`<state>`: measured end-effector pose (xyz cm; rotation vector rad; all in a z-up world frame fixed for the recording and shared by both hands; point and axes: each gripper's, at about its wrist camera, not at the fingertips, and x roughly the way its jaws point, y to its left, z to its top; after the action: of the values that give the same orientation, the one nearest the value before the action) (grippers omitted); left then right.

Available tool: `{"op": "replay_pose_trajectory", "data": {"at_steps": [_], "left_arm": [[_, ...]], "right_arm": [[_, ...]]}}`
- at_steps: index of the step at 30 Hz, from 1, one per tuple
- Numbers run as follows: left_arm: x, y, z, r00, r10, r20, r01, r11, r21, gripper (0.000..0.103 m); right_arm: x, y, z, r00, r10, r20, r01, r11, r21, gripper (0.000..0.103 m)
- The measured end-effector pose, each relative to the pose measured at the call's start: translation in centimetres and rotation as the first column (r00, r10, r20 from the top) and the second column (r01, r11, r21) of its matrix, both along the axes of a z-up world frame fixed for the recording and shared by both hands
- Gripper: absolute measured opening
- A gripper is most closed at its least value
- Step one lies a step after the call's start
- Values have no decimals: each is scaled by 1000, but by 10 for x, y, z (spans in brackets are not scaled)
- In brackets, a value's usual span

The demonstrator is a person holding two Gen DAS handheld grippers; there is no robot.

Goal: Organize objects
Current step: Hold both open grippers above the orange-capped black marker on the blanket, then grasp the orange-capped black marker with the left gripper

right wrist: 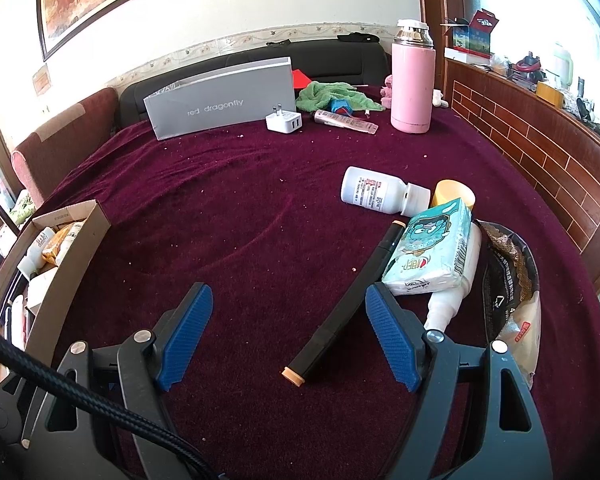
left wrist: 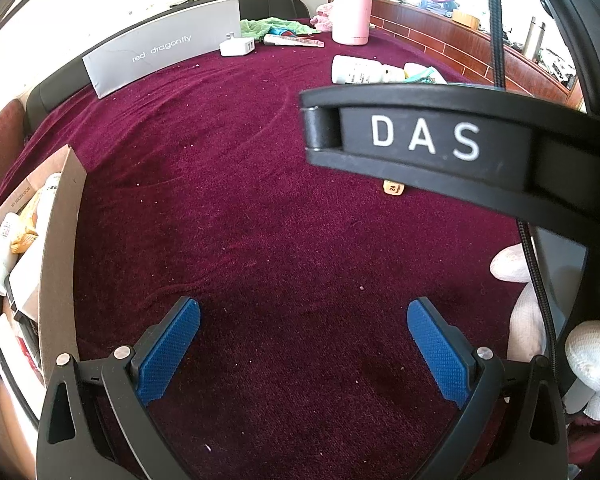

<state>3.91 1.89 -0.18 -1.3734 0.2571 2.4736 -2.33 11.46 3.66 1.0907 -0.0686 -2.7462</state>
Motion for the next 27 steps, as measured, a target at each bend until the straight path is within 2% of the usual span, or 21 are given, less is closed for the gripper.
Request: {"op": "replay_pose_trajectory", "data": {"at_steps": [15,18,19,21,23,24,26,27], "left_arm": [[1,-2,1,1000,-2,4,2,1000,19,101],[6,-21,13,998,66,5,-66,991,114,101],[10,-32,21,996,84,12,-85,979,183,101],[21,-49,42,995,99,-14,-91,953,289,101],[29,-60,63,991,119,-68,-90,940,330,101],[30,-62,72,989,123,-81,-88,936,342,101],[31,-60,87,986,117,-119,-64,924,377,101],[31,-53,93,986,96,-134,-37,921,388,101]], "right_arm": [[2,-2,1,999,-13,-29,13,1000,18,79],[10,3,12,996,-17,-87,17,1000,-6,79],[17,9,22,991,-31,-127,29,999,-18,79],[38,21,44,974,-61,-217,60,998,-13,79],[63,35,72,942,-83,-325,93,995,17,79],[78,45,90,913,-98,-395,125,991,42,79],[97,63,117,865,-120,-487,173,983,66,87],[103,75,128,851,-120,-512,176,982,62,102]]}}
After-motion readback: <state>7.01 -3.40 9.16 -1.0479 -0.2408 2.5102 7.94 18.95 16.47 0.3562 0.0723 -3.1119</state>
